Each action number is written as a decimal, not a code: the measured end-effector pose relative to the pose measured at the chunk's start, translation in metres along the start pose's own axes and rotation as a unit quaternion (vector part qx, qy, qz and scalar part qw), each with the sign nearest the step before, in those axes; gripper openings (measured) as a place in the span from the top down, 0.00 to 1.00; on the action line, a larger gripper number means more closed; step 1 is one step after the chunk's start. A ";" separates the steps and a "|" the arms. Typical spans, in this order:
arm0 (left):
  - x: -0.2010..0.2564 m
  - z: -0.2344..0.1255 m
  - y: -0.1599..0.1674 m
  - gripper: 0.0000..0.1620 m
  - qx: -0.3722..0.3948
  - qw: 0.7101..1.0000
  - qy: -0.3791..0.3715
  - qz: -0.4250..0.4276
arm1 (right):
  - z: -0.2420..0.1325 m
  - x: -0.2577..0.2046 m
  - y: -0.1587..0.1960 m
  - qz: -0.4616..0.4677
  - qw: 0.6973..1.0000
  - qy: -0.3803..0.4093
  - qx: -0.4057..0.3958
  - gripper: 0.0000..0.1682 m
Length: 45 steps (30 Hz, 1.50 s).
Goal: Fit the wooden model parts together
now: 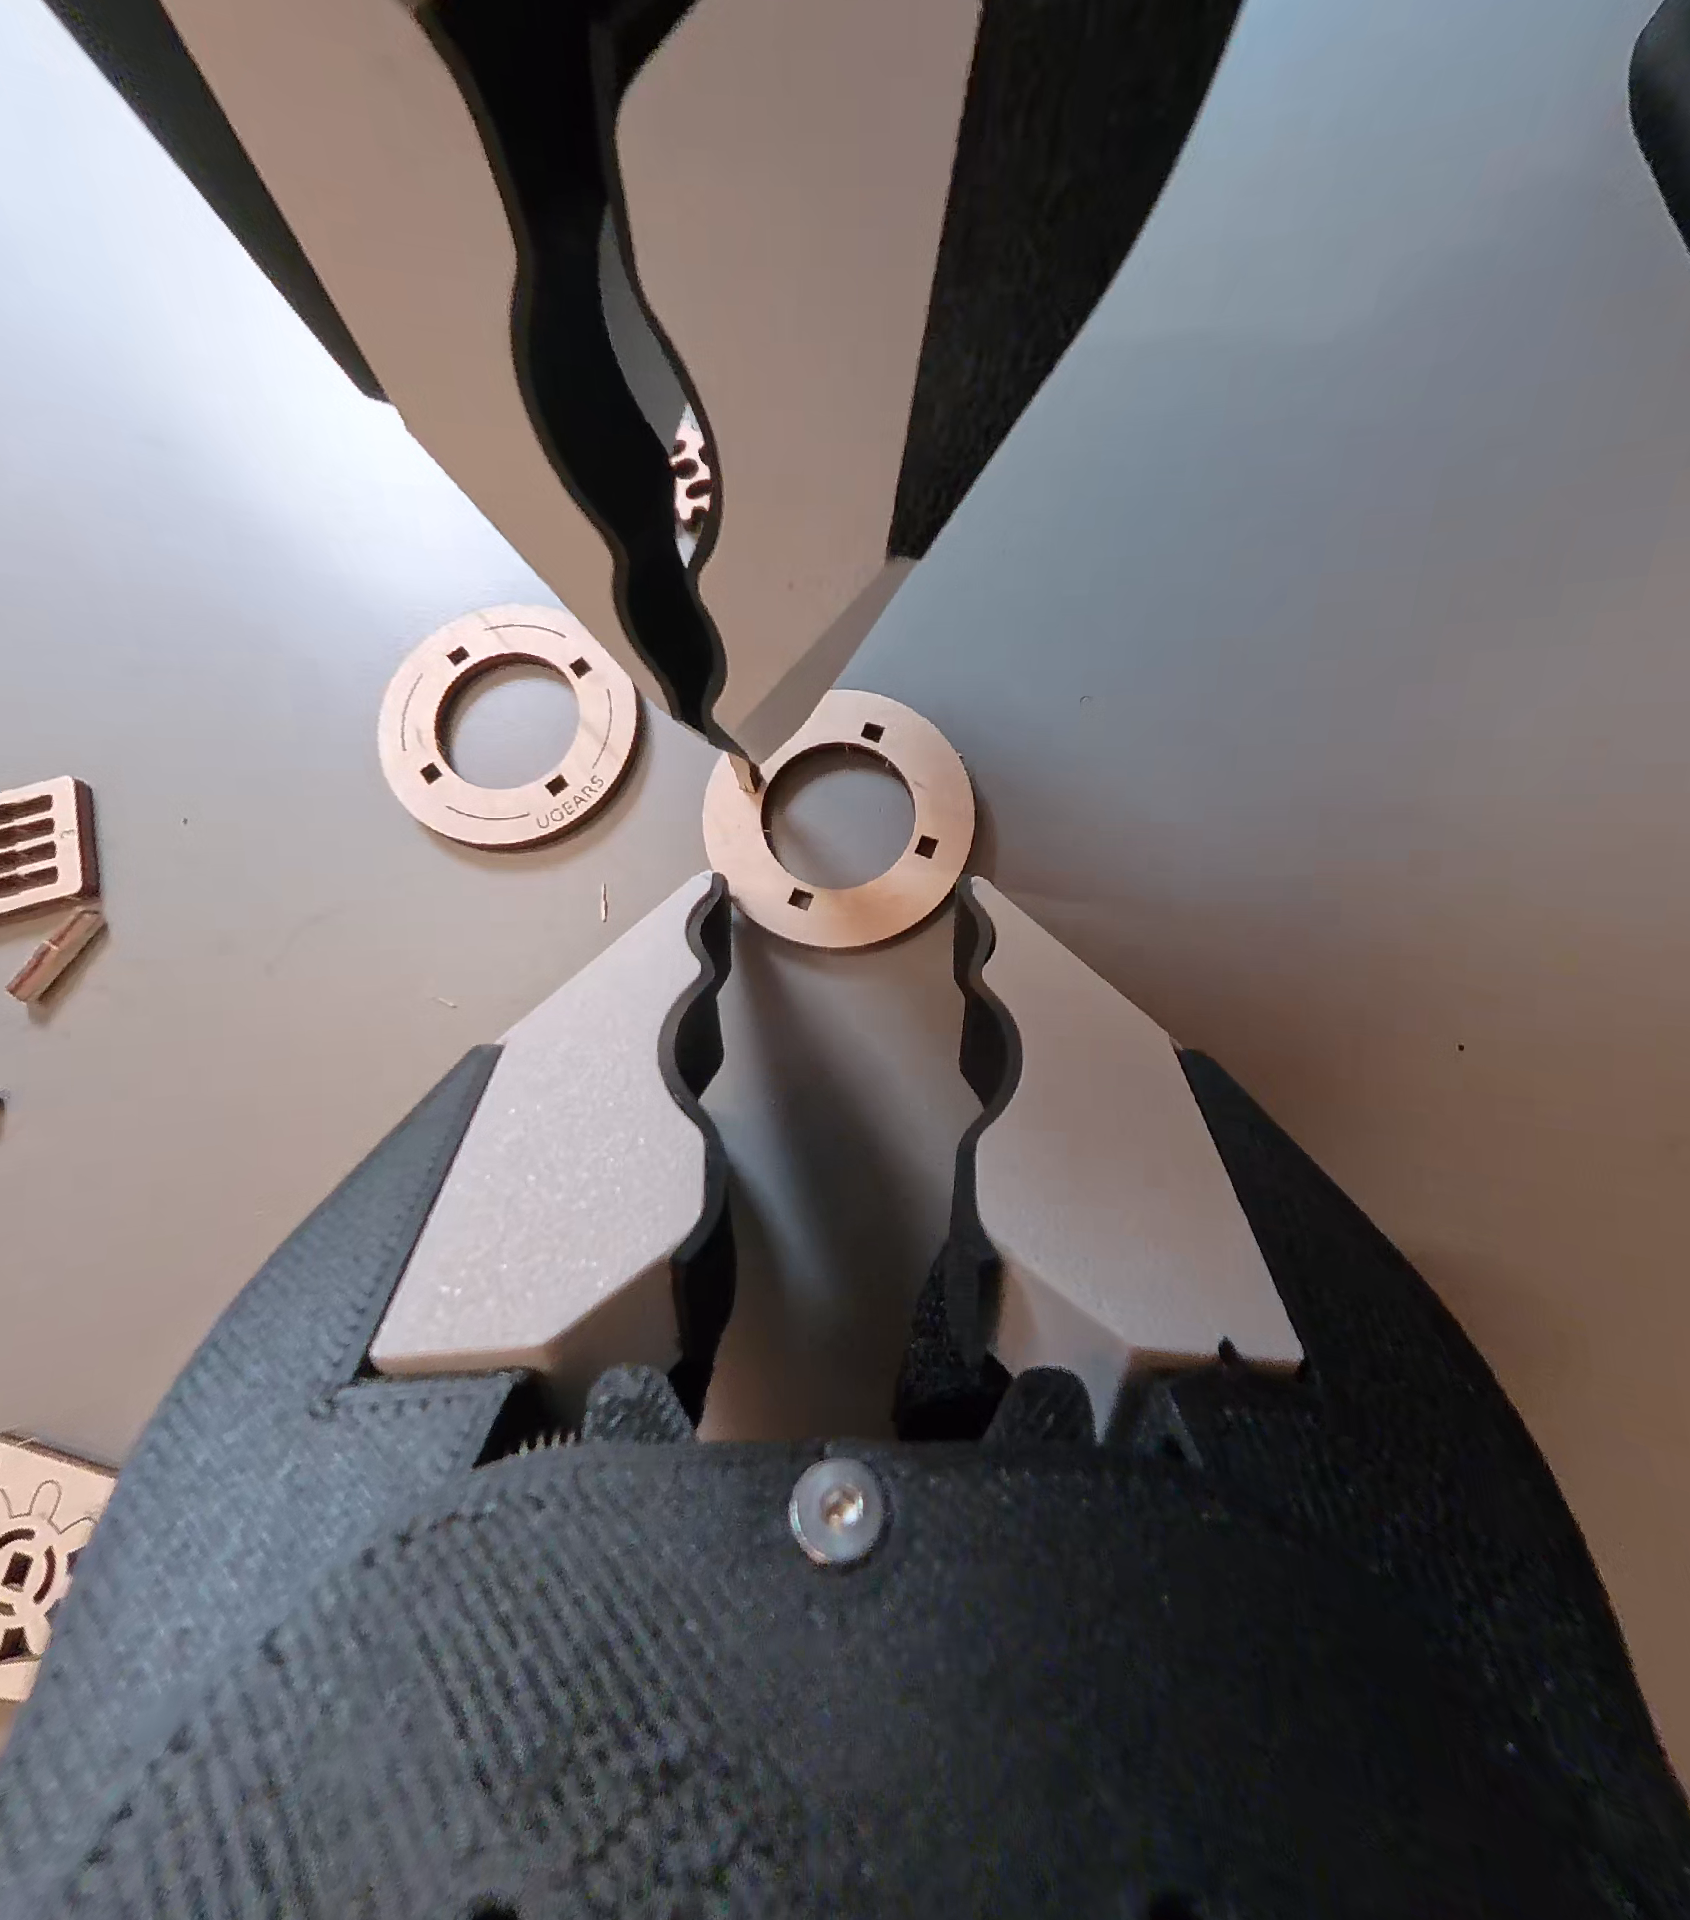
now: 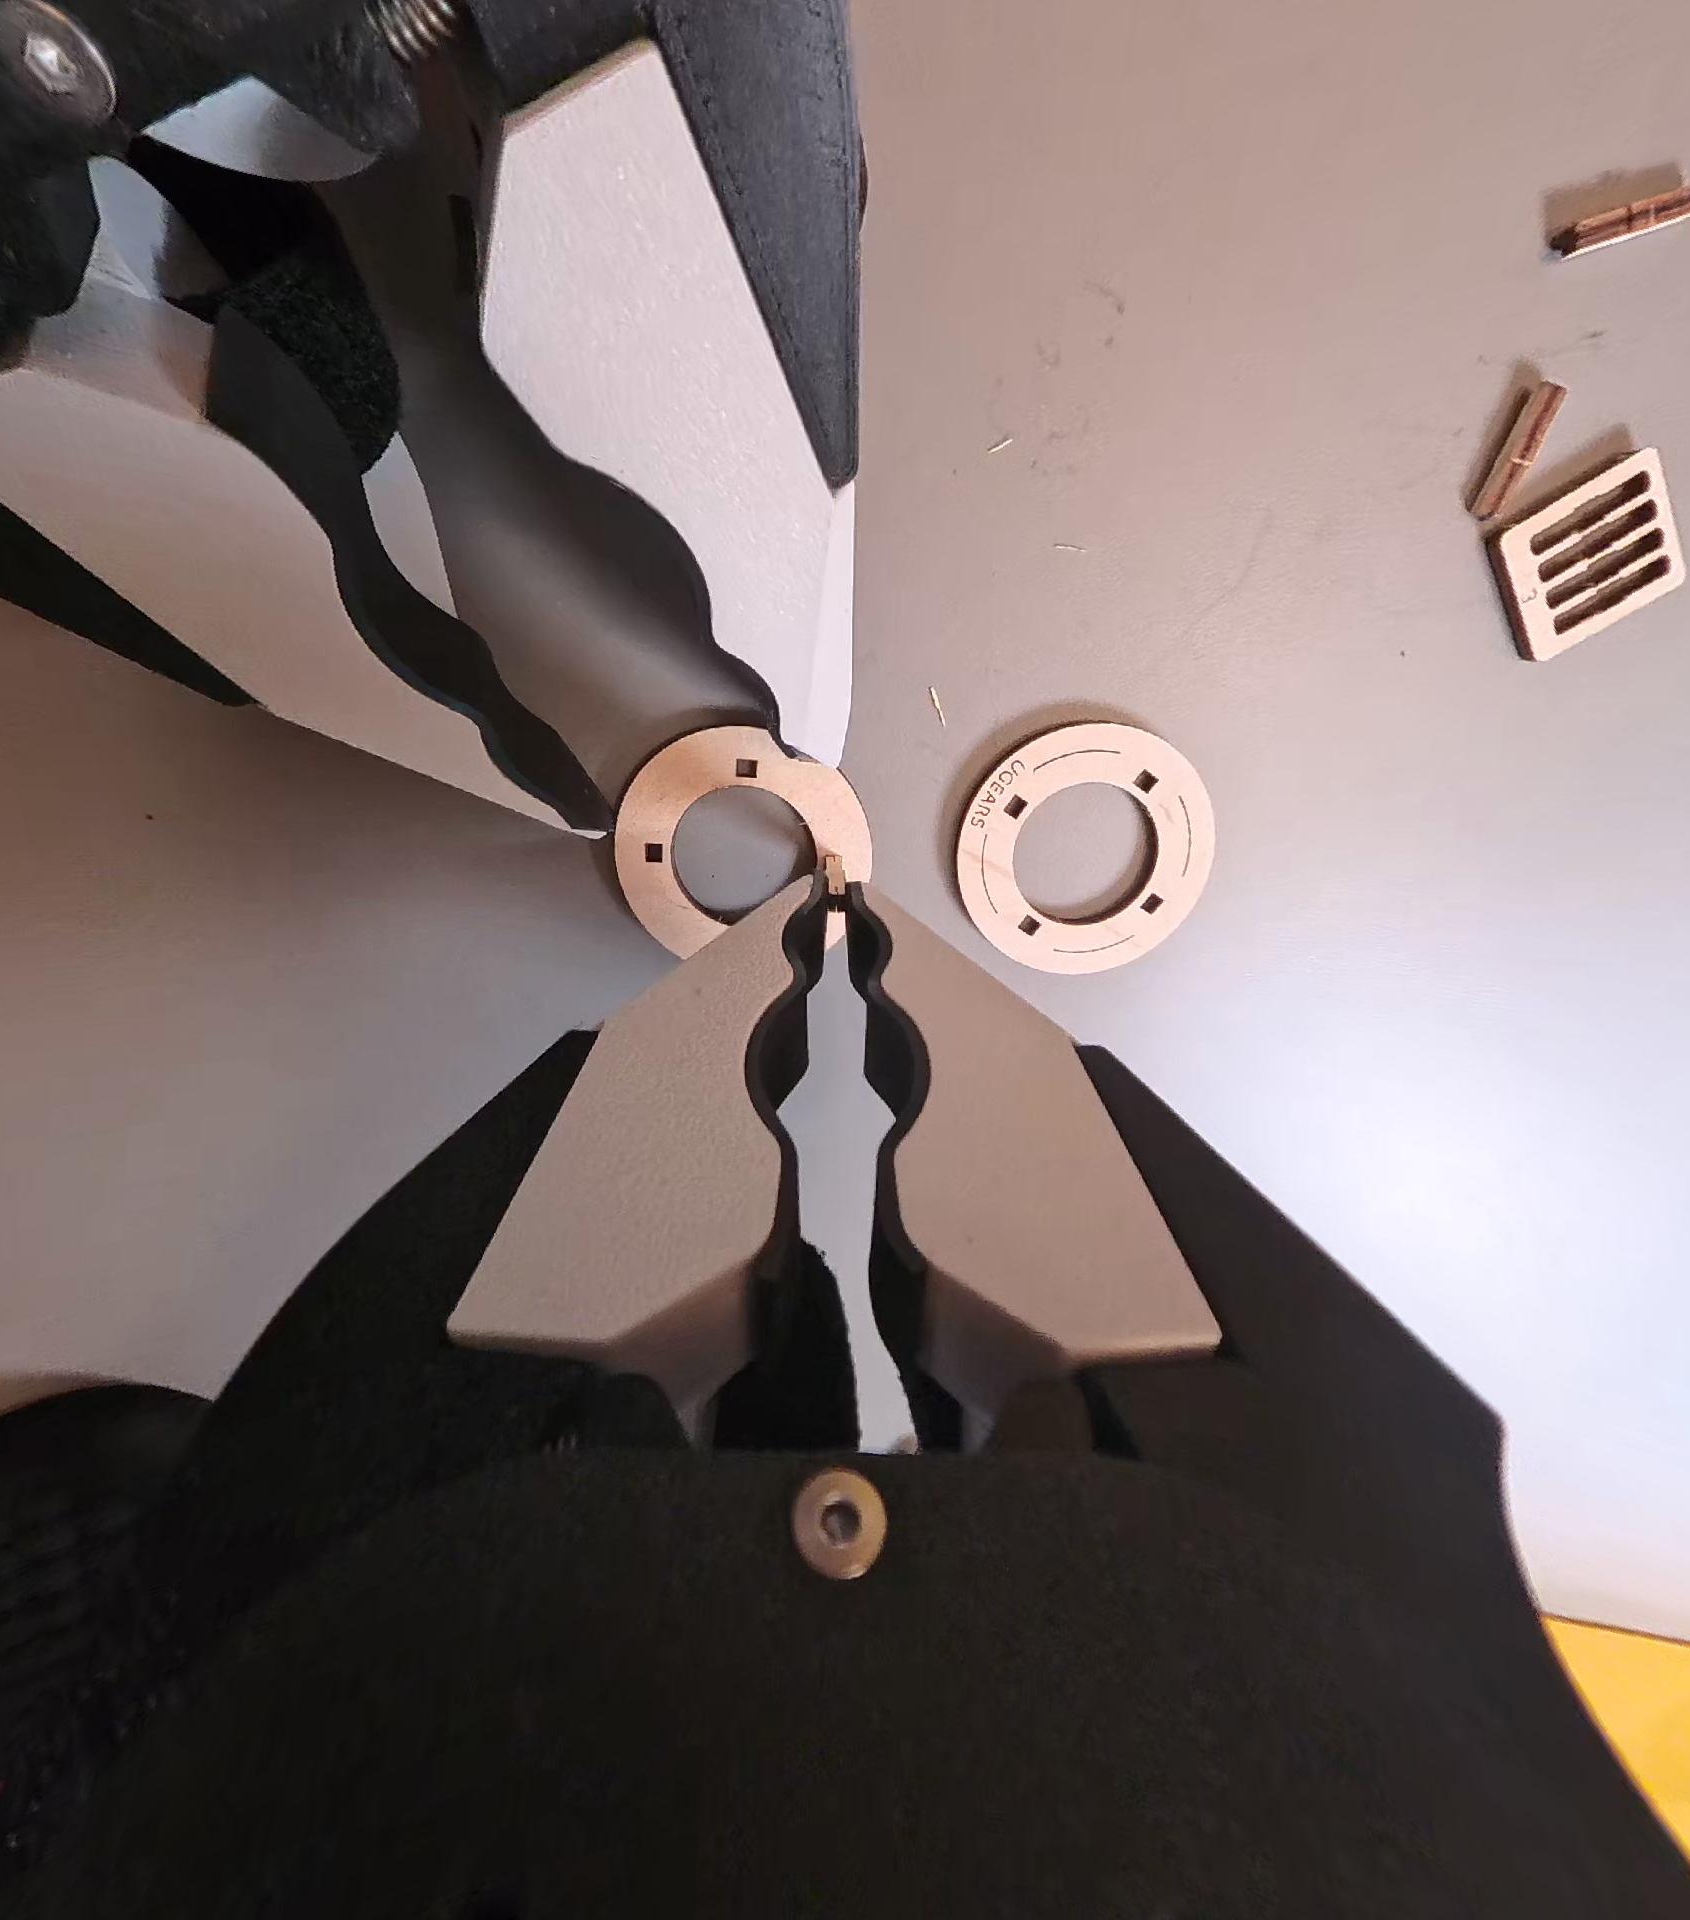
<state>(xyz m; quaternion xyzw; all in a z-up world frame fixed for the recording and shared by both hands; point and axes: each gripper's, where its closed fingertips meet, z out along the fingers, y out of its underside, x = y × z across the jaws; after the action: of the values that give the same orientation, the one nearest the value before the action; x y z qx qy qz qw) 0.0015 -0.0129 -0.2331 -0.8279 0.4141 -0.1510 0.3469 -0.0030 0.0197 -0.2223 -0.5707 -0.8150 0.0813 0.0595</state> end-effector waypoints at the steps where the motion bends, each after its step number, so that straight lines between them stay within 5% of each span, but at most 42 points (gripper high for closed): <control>1: 0.000 0.000 0.000 0.74 0.000 1.000 0.000 -0.001 | 0.000 0.000 0.000 -0.002 1.000 -0.002 -0.001 1.00; 5: 0.000 0.000 0.000 0.74 0.003 1.000 0.000 0.000 | 0.008 -0.002 0.015 -0.008 0.999 -0.008 -0.033 1.00; 8: -0.001 -0.002 0.000 0.75 0.002 1.000 -0.009 0.015 | 0.010 0.001 -0.004 -0.010 0.998 0.020 0.059 1.00; 16: -0.006 -0.004 0.000 0.76 0.007 1.000 -0.016 0.010 | -0.001 -0.002 -0.001 0.013 0.996 -0.013 0.082 1.00; 27: -0.003 -0.032 -0.039 0.91 0.140 0.990 -0.001 0.014 | -0.038 -0.032 -0.017 -0.008 0.971 -0.063 0.232 1.00; 31: 0.001 -0.047 -0.054 0.98 0.196 0.980 0.020 0.009 | -0.062 -0.033 -0.023 -0.045 0.944 -0.029 0.327 1.00; 35: 0.010 -0.079 -0.078 0.99 0.316 0.946 0.073 -0.004 | -0.103 -0.044 -0.035 -0.053 0.882 -0.022 0.467 0.99; 45: 0.019 -0.108 -0.098 0.99 0.404 0.909 0.103 -0.009 | -0.131 -0.058 -0.041 -0.048 0.843 -0.020 0.535 0.95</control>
<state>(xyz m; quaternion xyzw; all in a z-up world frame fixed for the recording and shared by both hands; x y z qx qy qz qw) 0.0120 -0.0360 -0.0879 -0.6007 0.3437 -0.3926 0.6057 0.0038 -0.0396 -0.0857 -0.4082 -0.6724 0.5134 0.3430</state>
